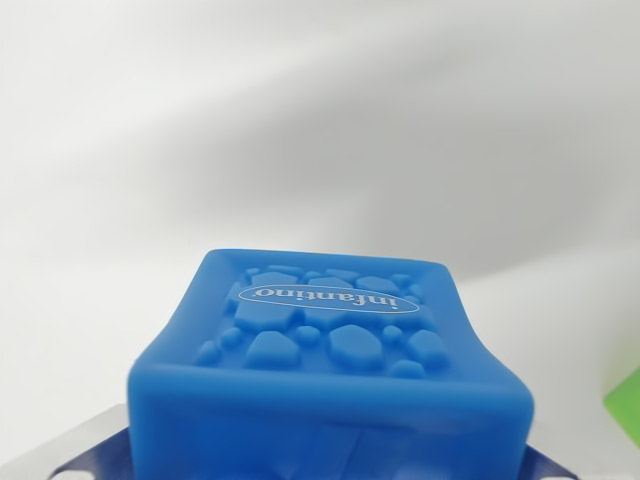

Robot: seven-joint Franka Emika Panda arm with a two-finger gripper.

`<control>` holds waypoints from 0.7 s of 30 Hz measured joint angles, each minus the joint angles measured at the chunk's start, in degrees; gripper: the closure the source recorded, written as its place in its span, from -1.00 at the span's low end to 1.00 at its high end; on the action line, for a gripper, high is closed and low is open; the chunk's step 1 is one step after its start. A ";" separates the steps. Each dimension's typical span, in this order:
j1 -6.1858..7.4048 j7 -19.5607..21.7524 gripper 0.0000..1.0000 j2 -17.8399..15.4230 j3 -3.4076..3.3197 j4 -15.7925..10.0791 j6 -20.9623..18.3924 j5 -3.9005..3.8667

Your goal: Stack cube

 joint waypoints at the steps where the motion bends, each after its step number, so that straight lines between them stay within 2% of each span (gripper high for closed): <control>1: 0.00 -0.04 1.00 -0.41 0.02 -0.03 -0.36 0.07; 8: -0.04 -0.79 1.00 -3.16 0.08 -0.35 -2.55 0.41; 21: -1.27 -8.02 1.00 -6.28 0.40 -4.18 -2.44 0.61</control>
